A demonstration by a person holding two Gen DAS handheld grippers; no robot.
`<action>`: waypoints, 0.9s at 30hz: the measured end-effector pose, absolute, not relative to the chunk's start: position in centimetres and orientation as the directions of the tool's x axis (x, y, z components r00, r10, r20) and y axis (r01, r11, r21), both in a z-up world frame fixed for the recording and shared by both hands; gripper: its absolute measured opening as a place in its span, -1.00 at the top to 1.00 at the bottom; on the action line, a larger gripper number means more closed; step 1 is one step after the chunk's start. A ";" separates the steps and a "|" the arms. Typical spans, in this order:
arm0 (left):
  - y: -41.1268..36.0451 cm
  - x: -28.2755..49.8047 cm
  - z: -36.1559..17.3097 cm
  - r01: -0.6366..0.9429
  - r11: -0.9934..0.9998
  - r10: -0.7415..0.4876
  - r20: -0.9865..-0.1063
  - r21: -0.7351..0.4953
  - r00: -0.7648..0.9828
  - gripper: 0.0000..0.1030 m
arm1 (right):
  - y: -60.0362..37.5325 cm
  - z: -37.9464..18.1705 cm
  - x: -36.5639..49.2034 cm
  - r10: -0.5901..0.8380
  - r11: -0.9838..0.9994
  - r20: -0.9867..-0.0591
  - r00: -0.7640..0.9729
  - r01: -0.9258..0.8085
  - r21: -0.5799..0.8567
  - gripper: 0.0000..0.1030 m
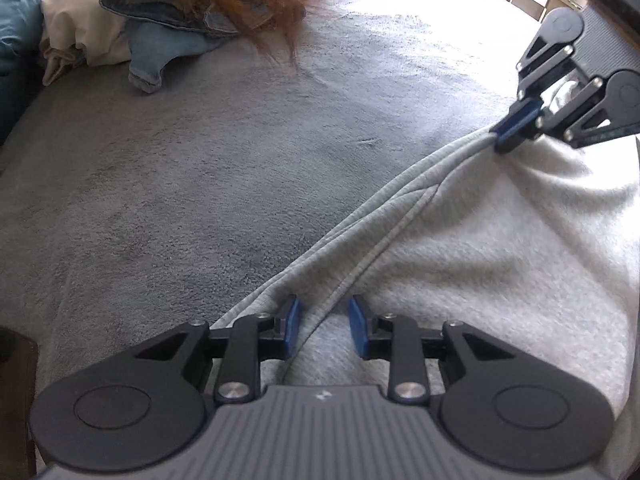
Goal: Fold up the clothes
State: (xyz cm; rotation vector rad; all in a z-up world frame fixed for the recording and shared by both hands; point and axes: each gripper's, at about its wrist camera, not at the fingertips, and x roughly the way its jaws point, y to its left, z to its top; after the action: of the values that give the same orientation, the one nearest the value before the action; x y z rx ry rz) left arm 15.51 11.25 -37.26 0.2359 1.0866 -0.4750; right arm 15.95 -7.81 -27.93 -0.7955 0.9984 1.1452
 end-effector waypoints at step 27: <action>10.3 14.8 -34.8 0.398 0.917 -0.166 -0.891 0.018 0.423 0.33 | -25.0 -24.7 12.5 0.266 0.963 -0.825 0.499 -0.101 0.250 0.50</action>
State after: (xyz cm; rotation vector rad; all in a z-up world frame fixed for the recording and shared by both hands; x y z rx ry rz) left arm 14.83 10.29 -34.76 0.2409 1.0799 -0.3577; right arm 12.47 -25.03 -24.73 0.1774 1.0258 0.2235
